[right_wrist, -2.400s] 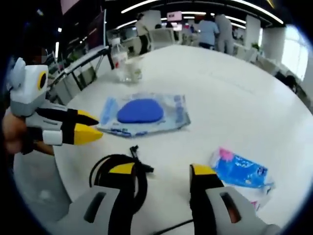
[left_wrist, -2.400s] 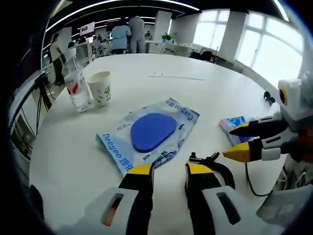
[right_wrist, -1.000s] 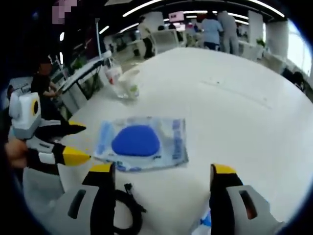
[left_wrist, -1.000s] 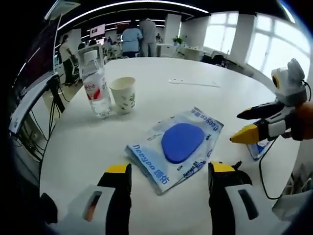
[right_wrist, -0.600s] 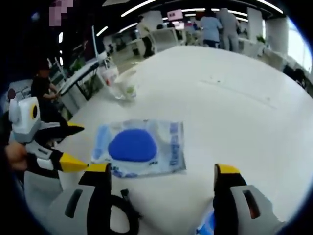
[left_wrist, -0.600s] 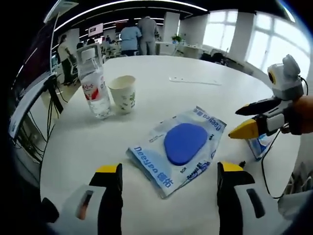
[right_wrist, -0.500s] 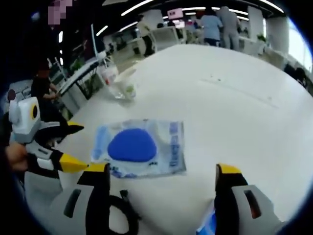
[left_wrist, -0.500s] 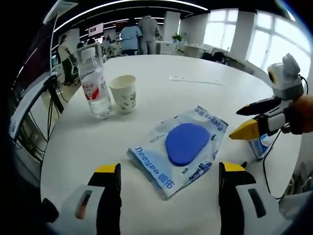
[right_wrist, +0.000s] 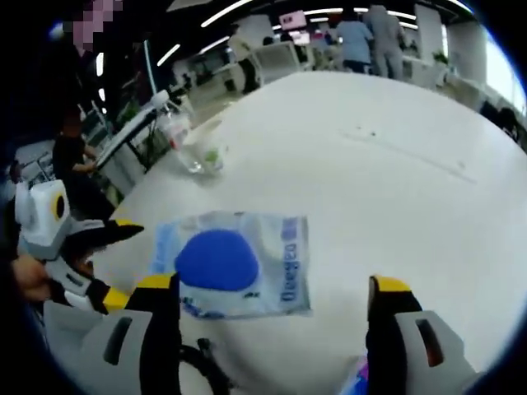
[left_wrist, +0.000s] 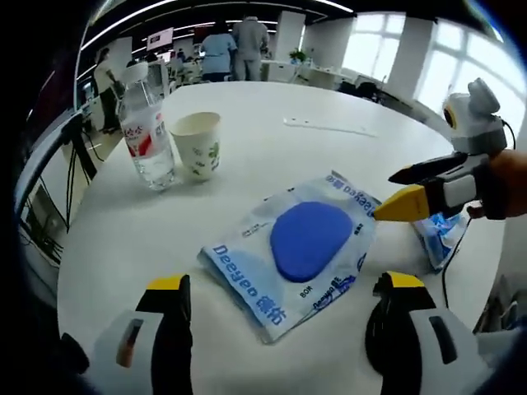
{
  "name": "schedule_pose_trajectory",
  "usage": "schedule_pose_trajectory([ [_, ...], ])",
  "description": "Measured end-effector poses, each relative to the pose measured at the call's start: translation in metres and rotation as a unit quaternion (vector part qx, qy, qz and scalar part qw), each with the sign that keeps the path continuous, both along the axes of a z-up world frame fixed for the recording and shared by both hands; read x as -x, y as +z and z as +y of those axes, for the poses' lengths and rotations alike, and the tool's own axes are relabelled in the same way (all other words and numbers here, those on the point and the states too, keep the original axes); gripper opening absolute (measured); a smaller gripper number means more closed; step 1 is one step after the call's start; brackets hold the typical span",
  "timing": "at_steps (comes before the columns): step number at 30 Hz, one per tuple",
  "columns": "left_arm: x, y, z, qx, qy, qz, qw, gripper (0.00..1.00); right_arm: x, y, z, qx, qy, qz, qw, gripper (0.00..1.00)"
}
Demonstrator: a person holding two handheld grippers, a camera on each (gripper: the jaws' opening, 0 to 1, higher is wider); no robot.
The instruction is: Arrange the tabletop items into an orderly group along one side of the table until the central work area is clear of visible clutter.
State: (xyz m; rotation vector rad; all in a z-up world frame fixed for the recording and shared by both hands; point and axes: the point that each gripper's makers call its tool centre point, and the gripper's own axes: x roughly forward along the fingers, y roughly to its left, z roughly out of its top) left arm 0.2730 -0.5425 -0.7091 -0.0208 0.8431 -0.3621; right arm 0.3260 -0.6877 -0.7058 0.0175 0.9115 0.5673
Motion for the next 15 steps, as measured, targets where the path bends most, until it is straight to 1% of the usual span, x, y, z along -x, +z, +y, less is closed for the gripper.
schedule_pose_trajectory([
  [2,-0.001,-0.002,0.000,0.005,0.004,0.006,1.0000,0.96,-0.001,-0.003,0.001,-0.001,0.000,0.002,1.0000,0.92],
  [8,-0.005,-0.004,-0.003,0.010,0.009,0.008,0.9999,0.98,-0.001,-0.011,0.003,0.000,0.000,0.007,1.0000,0.91],
  [15,-0.006,-0.012,-0.006,0.009,0.012,0.016,0.9998,0.98,-0.003,-0.017,0.005,0.004,0.004,0.011,0.9999,0.89],
])
